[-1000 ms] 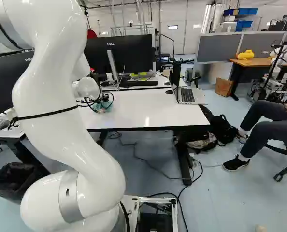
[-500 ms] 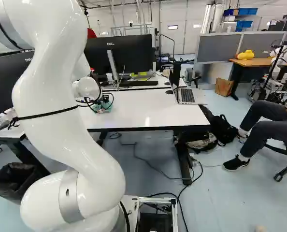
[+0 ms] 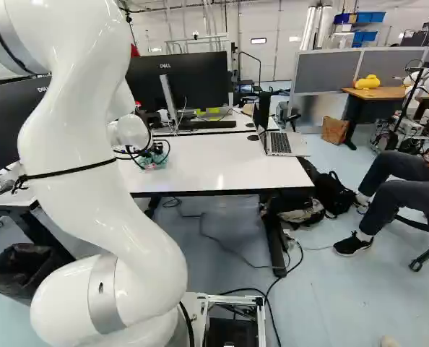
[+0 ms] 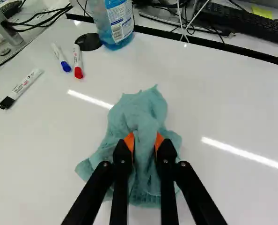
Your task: Clean the table with the green towel
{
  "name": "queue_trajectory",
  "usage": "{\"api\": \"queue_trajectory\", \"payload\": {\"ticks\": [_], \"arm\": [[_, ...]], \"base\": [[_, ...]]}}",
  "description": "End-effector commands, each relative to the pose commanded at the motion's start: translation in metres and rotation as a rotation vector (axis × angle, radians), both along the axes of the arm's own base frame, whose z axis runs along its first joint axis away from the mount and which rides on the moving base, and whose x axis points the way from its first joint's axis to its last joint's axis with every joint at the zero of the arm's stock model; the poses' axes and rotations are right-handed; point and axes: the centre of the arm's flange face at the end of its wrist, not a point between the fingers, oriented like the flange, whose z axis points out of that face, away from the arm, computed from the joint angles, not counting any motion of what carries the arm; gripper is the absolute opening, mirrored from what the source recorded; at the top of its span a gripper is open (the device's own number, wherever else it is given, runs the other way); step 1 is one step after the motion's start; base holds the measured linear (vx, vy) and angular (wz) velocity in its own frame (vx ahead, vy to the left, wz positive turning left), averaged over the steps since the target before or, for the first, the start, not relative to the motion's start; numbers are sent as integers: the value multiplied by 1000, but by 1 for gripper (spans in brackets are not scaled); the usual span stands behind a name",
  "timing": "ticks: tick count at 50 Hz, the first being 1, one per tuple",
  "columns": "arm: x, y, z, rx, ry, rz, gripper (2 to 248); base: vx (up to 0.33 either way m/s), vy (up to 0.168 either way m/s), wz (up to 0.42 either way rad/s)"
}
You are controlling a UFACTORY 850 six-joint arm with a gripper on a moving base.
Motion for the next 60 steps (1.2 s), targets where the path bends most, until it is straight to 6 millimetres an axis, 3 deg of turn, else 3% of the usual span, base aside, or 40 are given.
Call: {"api": "queue_trajectory", "payload": {"ticks": [28,40,60], "arm": [[0,0,0,-2,6,1,65],[3,15,-1,-1,1,22,65],[-27,24,1,-6,13,59,65]], "base": [[0,0,0],[0,0,0],[0,0,0]]}}
